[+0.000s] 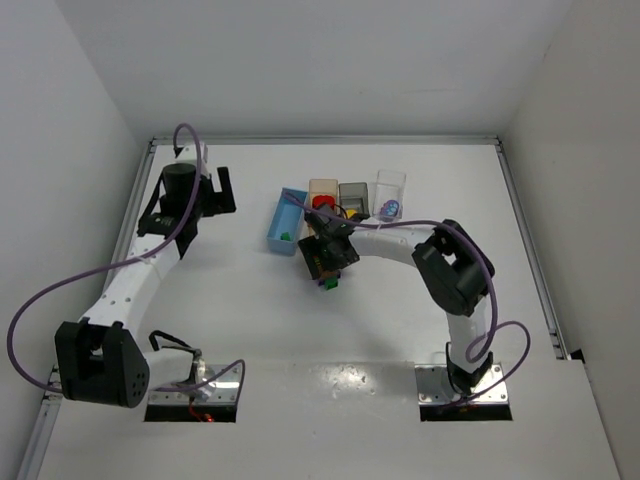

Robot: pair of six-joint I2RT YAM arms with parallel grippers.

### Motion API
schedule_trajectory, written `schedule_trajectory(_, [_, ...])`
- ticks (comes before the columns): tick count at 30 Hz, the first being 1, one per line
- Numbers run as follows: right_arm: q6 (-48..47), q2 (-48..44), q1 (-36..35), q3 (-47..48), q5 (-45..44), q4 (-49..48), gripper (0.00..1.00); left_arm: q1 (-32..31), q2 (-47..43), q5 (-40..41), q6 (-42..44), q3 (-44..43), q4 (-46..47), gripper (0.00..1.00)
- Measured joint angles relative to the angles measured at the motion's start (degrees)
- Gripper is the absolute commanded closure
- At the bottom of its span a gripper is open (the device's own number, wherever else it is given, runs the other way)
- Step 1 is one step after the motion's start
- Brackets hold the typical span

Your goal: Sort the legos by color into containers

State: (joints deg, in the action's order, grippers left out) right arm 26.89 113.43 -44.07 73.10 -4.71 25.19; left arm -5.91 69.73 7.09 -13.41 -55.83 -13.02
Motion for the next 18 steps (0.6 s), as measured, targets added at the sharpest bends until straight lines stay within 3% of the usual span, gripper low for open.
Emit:
schedule_trajectory(4, [0.04,1.22,0.0,0.07,-0.39,-0.35,0.37,1.29,-0.02,-0.7,0.57,0.63,0.57,0.0])
schedule_trajectory(5, [0.04,1.22,0.0,-0.04,-0.46,-0.48,0.55,1.49,-0.02,-0.94,0.7,0.87,0.68,0.0])
schedule_trajectory(7, [-0.13,1.18,0.0,-0.31,-0.61,-1.01,0.72,1.81,-0.02,-1.4,0.76,1.4,0.9,0.0])
schedule_trajectory(8, [-0.44,1.18,0.0,-0.44,-0.66,-1.42,0.88,1.88,-0.02,-1.6,0.76,1.66,1.09,0.0])
schedule_trajectory(9, [-0.96,1.01,0.0,-0.79,-0.66,-1.86,0.93,2.01,-0.02,-1.84,0.9,2.05,1.18,0.0])
schedule_trajectory(11, [-1.95,0.0,0.0,-2.34,-0.61,-3.1,1.0,2.19,-0.02,-3.43,1.36,2.6,1.4,0.0])
schedule_trajectory(14, [-4.26,-2.62,0.04,-5.95,0.04,-4.0,1.0,2.27,-0.04,-8.04,3.21,3.21,1.46,0.0])
schedule_trajectory(18, [-9.01,-10.16,0.04,-15.3,1.4,-4.04,1.0,2.34,-1.6,-20.11,6.19,4.66,1.25,0.0])
